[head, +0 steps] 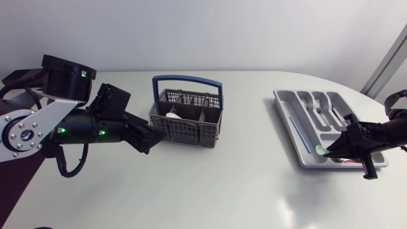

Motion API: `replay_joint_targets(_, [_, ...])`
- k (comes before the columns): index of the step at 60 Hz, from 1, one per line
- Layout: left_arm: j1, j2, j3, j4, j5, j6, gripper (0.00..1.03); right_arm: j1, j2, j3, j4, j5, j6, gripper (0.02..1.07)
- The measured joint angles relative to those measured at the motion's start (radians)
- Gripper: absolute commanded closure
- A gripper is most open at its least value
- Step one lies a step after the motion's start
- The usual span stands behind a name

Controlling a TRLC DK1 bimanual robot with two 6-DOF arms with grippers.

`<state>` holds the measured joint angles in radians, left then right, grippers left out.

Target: Unload the cutlery basket into the drawer organizer.

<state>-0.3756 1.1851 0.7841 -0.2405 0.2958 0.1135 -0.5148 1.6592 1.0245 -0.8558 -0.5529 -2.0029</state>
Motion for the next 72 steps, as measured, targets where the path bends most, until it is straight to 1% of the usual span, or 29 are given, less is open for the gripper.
replay_joint_targets(9, [-0.009, -0.001, 0.000, 0.000, -0.027, 0.002, 0.08, -0.110, 0.115, 0.136, -0.028, 0.028, -0.080, 1.00])
replay_joint_targets(19, [-0.013, -0.003, -0.004, 0.000, -0.044, 0.003, 0.08, -0.170, 0.232, 0.268, -0.027, 0.084, -0.111, 1.00])
replay_joint_targets(35, [-0.011, -0.033, -0.024, 0.003, -0.068, 0.019, 0.08, -0.180, 0.298, 0.288, -0.010, 0.149, -0.122, 0.99])
replay_joint_targets(36, [-0.011, -0.035, -0.025, 0.003, -0.069, 0.019, 0.08, -0.180, 0.299, 0.288, -0.008, 0.153, -0.122, 0.96])
replay_joint_targets(42, [0.004, -0.045, -0.032, 0.004, -0.069, 0.027, 0.08, -0.180, 0.300, 0.285, -0.001, 0.163, -0.122, 0.66])
replay_joint_targets(43, [0.010, -0.047, -0.034, 0.004, -0.069, 0.029, 0.08, -0.180, 0.300, 0.285, 0.000, 0.163, -0.122, 0.59])
replay_joint_targets(44, [0.013, -0.048, -0.034, 0.003, -0.070, 0.031, 0.08, -0.180, 0.300, 0.284, 0.000, 0.163, -0.122, 0.56])
replay_joint_targets(49, [0.029, -0.053, -0.040, 0.006, -0.070, 0.047, 0.08, -0.180, 0.300, 0.278, 0.000, 0.166, -0.122, 0.54])
replay_joint_targets(53, [0.042, -0.057, -0.046, 0.008, -0.070, 0.060, 0.08, -0.180, 0.298, 0.270, 0.000, 0.166, -0.121, 0.41])
replay_joint_targets(54, [0.050, -0.061, -0.053, 0.013, -0.070, 0.068, 0.08, -0.180, 0.294, 0.263, 0.000, 0.165, -0.118, 0.40])
replay_joint_targets(61, [0.085, -0.068, -0.069, 0.035, -0.070, 0.097, 0.07, -0.174, 0.244, 0.236, 0.001, 0.159, -0.106, 0.40])
replay_joint_targets(64, [0.095, -0.068, -0.072, 0.053, -0.070, 0.108, 0.07, -0.170, 0.211, 0.219, -0.005, 0.153, -0.091, 0.37])
replay_joint_targets(66, [0.100, -0.068, -0.076, 0.068, -0.070, 0.118, 0.07, -0.163, 0.184, 0.204, -0.005, 0.145, -0.079, 0.37])
replay_joint_targets(72, [0.117, -0.069, -0.096, 0.115, -0.070, 0.153, 0.07, -0.101, 0.091, 0.148, -0.005, 0.122, -0.003, 0.35])
